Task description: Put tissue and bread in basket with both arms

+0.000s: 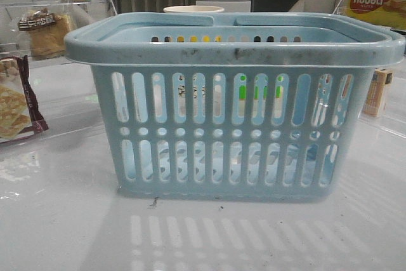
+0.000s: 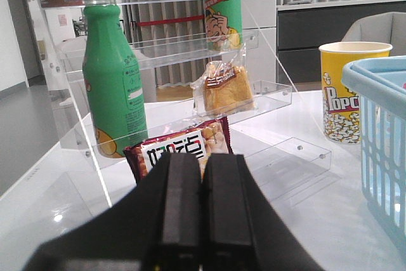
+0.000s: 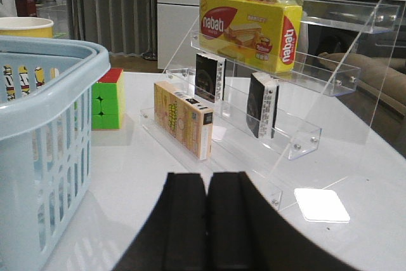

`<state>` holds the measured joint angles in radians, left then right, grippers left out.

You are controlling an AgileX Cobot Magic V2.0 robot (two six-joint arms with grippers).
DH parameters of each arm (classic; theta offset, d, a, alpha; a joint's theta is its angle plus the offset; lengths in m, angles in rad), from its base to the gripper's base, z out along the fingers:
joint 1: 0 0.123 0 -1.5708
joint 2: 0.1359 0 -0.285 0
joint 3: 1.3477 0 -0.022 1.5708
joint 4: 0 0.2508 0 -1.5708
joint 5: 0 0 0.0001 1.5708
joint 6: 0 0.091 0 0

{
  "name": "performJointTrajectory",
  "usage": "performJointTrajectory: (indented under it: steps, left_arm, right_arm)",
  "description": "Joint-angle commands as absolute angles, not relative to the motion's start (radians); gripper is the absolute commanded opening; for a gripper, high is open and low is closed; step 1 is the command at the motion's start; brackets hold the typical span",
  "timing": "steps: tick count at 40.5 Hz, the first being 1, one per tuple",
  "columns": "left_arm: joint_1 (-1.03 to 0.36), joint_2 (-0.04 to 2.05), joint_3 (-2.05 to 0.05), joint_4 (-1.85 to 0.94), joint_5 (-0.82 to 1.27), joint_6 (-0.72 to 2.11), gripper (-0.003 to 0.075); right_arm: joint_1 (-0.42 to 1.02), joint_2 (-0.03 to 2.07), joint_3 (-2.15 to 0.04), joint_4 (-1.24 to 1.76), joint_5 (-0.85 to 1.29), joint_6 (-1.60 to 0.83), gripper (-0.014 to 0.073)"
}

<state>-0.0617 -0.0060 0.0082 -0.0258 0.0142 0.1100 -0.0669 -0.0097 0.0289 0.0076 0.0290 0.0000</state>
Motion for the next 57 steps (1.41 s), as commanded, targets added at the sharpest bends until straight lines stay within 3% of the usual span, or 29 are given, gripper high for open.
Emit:
performJointTrajectory:
  steps: [1, 29, 36, 47, 57]
  left_arm:
    - [-0.059, -0.021, 0.006, -0.034, -0.071, 0.107, 0.0097]
    - [-0.059, -0.021, 0.006, -0.034, -0.071, 0.107, 0.0097]
    - [-0.059, -0.021, -0.014, -0.048, -0.181, 0.106, 0.0097]
    - [-0.059, 0.007, -0.297, -0.049, 0.024, 0.106, 0.0097]
    - [-0.059, 0.187, -0.636, -0.054, 0.251, 0.106, 0.0097]
  right_arm:
    - [-0.072, -0.028, 0.03, 0.0, -0.061, -0.008, 0.0057]
    - [-0.072, -0.028, 0.03, 0.0, -0.061, -0.008, 0.0057]
    - [-0.073, -0.028, 0.006, 0.0, -0.086, -0.009, 0.0057]
    - [-0.072, -0.005, -0.275, 0.0, 0.109, -0.009, 0.0057]
    - [-0.072, 0.192, -0.619, 0.0, 0.321, -0.009, 0.0057]
